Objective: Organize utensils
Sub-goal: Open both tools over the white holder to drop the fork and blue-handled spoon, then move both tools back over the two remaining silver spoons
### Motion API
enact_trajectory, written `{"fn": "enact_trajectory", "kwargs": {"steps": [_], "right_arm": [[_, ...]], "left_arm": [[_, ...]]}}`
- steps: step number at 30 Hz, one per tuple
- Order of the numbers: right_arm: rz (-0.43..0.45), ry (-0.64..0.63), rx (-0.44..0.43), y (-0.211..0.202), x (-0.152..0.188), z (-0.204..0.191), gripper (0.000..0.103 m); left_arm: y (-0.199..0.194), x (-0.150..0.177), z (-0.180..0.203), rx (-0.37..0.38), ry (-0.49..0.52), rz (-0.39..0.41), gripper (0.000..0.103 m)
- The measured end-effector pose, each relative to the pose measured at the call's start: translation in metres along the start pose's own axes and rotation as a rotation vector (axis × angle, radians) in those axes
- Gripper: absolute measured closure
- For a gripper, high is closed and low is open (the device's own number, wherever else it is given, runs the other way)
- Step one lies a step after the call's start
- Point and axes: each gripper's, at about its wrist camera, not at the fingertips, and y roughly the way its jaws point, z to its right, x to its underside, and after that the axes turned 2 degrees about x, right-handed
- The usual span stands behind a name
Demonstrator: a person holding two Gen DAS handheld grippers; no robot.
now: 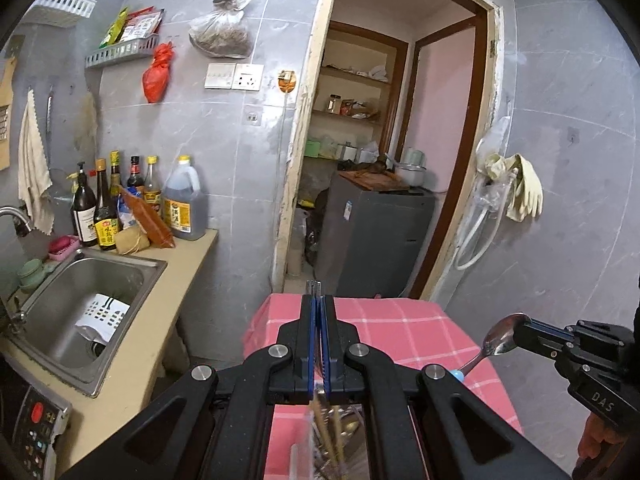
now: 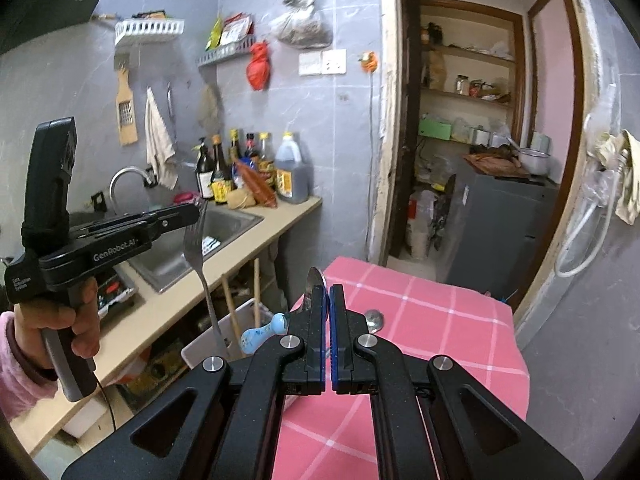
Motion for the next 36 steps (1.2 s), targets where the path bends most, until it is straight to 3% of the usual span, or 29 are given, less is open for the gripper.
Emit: {"fn": "enact_trajectory", "kwargs": {"steps": [9, 17, 22, 29, 36], "right_arm": [[-0.087, -0.074, 0.015, 0.027, 0.012, -0.030, 0.101], [-0.148, -0.102, -0.004, 0.043, 0.021, -0.043, 0.101], [-0.180, -0.062, -0.046, 0.052, 0.029, -0.042, 0.101], [-0.200, 0.086, -0.151, 0.059, 0.043, -0.027, 0.097], [-0.174, 0.143, -0.162, 0.059, 0.051, -0.013, 0.096]], "left_arm": [[0.010, 0.029, -0.009, -0.007, 0.021, 0.005, 0.100], [0.014, 0.048, 0.000, -0.018, 0.110, -0.019, 0.100], [0.019, 0.054, -0.009, 0.046, 0.026, -0.071, 0.099], [0.021, 0.061, -0.025, 0.178, -0.109, -0.120, 0.098], [0.020, 0.065, -0.024, 0.252, -0.147, -0.145, 0.095]]}}
